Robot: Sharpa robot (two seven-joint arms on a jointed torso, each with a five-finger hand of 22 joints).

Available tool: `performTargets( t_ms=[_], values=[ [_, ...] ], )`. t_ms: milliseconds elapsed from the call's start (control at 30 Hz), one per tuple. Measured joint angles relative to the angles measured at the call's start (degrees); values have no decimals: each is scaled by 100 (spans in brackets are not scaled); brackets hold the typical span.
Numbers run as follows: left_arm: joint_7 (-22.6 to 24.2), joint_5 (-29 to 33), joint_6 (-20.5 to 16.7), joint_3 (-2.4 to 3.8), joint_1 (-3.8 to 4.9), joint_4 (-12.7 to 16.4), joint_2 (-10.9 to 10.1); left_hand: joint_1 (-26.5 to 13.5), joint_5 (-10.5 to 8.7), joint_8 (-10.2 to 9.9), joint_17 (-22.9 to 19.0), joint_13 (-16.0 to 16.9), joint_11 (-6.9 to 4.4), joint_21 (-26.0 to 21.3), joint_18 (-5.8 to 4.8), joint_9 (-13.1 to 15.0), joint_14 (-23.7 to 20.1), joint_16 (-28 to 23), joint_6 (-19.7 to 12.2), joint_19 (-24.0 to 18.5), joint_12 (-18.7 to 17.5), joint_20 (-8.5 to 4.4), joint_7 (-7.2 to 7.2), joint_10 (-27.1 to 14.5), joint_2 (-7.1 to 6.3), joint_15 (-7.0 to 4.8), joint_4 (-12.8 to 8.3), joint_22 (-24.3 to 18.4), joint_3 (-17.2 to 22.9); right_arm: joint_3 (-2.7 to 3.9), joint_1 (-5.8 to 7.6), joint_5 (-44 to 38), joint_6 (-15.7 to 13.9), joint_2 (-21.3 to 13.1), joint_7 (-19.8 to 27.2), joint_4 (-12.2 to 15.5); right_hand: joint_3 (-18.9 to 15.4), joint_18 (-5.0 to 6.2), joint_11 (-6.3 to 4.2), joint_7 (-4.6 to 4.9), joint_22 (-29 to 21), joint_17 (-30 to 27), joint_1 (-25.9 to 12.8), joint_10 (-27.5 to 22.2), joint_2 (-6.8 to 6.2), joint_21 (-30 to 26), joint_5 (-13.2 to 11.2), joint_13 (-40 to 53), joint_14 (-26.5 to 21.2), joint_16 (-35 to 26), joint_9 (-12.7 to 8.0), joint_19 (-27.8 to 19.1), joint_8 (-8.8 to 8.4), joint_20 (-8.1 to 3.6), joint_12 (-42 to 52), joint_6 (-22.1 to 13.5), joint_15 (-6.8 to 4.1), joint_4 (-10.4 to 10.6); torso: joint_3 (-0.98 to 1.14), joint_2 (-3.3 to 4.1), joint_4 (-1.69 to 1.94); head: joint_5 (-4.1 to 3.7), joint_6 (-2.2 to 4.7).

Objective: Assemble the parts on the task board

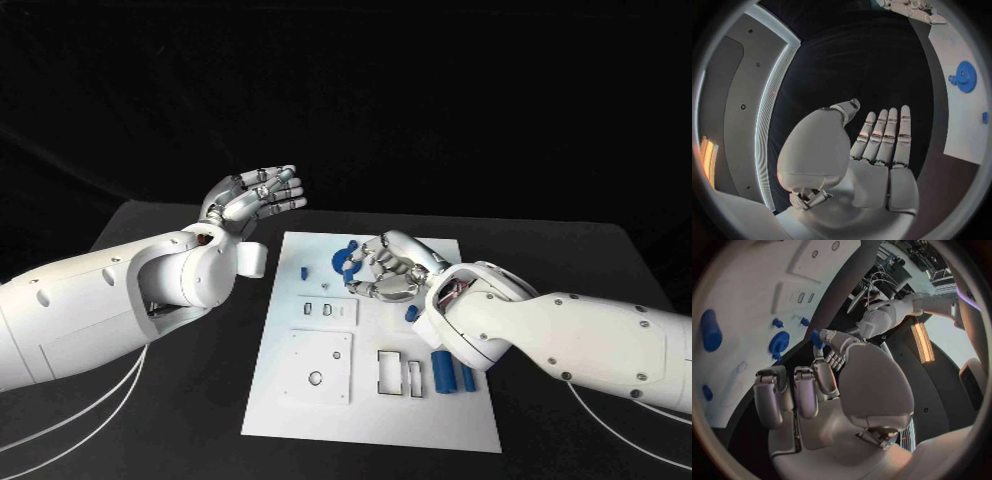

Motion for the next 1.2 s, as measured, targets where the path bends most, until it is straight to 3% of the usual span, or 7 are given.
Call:
performTargets(
  t_ms=[300,467,833,1200],
  values=[
    [-6,12,8,-4,-1,-4,24,0,0,0,0,0,0,0,0,0,0,0,0,0,0,0,0,0,0,0,0,0,0,-16,-183,-514,145,512,-287,-345,7,0,-21,8,3,0,0,-21,-1,0,1,-27,0,0,0,0,64,0,0,-29,0,7,-1,3,0,103,-25],
    [-8,16,14,-4,-1,17,27,0,0,0,-1,0,0,0,0,0,0,0,0,0,0,0,0,0,0,0,0,0,0,-25,-300,-838,198,637,-466,-455,7,0,-21,6,4,-1,-1,-21,-3,0,0,-34,0,0,0,0,65,0,0,-45,0,7,-3,7,-1,118,-37],
    [-10,19,19,-5,-1,26,22,0,0,0,-2,0,0,0,0,0,0,0,0,0,0,0,0,0,0,0,0,1,0,-40,-438,-1283,294,741,-729,-527,6,0,-20,19,3,-1,-1,-21,-4,0,-1,-34,0,0,1,0,99,1,0,-63,0,7,5,8,-3,196,-117],
    [-12,20,20,-5,-1,30,11,0,0,0,-2,0,0,0,0,0,0,0,0,0,0,0,0,0,0,0,0,1,0,-43,-466,-1498,352,731,-907,-543,6,0,-20,23,3,-1,-2,-21,-4,0,-4,-42,0,0,2,0,99,1,0,-71,1,7,4,8,-1,219,-169]
  ],
)
